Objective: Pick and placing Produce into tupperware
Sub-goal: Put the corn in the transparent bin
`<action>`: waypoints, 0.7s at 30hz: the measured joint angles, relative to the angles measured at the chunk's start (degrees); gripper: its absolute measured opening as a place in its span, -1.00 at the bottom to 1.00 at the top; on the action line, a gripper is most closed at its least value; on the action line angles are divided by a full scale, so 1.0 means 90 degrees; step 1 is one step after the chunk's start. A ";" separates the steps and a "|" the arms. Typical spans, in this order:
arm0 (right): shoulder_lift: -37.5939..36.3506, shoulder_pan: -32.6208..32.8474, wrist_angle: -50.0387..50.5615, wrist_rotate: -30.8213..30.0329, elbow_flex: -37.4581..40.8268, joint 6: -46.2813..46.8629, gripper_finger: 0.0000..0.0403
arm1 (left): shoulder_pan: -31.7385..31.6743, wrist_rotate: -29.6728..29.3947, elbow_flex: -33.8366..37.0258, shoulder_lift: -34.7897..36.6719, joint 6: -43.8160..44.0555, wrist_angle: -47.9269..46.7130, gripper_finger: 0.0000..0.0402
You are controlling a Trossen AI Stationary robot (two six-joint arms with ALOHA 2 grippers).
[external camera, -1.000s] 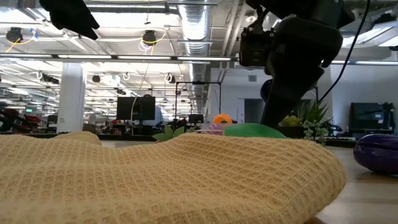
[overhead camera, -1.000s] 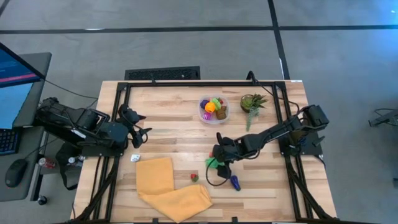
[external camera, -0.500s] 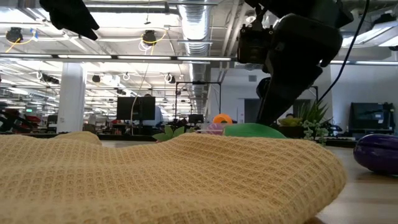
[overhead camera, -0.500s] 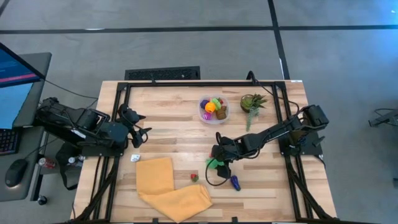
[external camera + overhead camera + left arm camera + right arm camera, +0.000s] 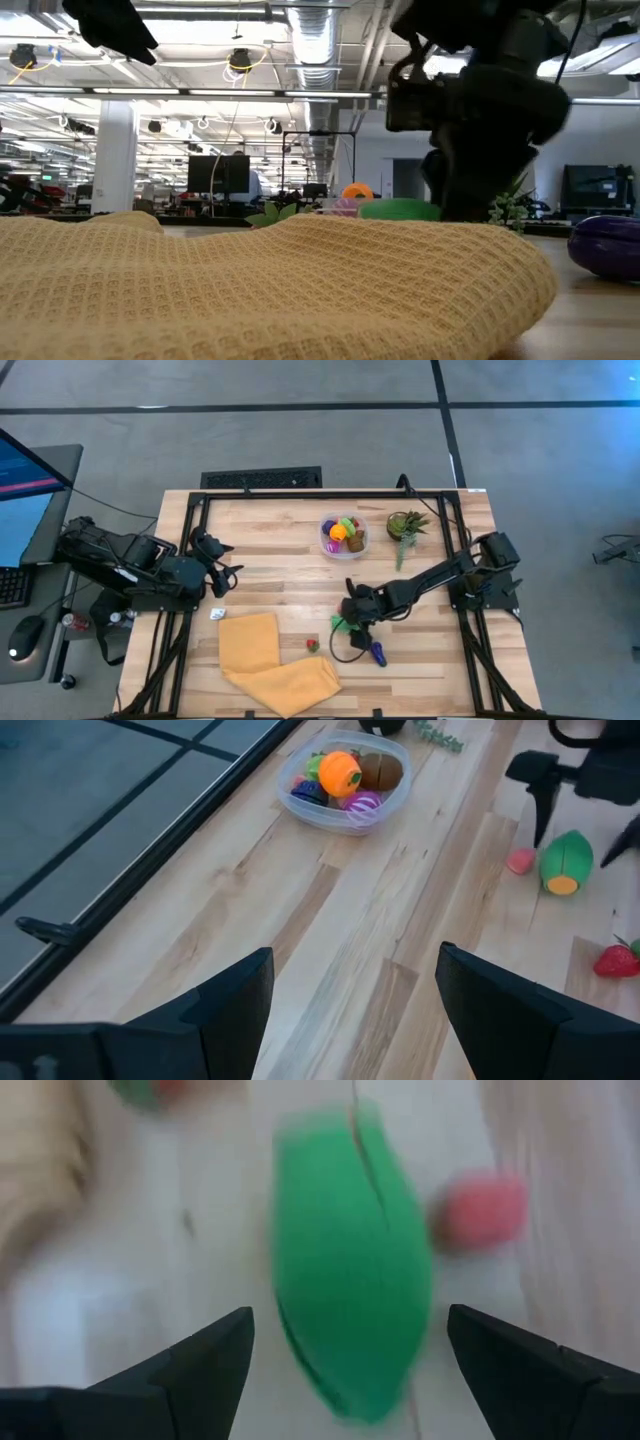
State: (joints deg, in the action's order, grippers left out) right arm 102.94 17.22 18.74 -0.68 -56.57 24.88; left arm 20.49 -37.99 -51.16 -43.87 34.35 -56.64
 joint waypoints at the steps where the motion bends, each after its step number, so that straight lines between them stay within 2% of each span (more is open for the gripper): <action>1: 0.0054 0.0017 -0.0085 0.0007 -0.0009 0.0029 0.77 | 0.0000 -0.0001 0.0000 0.0004 0.0000 -0.0017 0.33; 15: 0.0240 0.0035 -0.0317 0.0046 -0.0073 0.0233 0.76 | 0.0000 -0.0029 -0.0002 -0.0001 -0.0019 -0.0102 0.33; 21: 0.0242 0.0035 -0.0305 0.0038 -0.0071 0.0236 0.61 | 0.0000 -0.0030 -0.0002 -0.0004 -0.0017 -0.0105 0.33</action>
State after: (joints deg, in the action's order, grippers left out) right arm 105.12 17.54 15.99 -0.34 -57.21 27.00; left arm 20.49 -38.26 -51.18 -43.90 34.20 -57.58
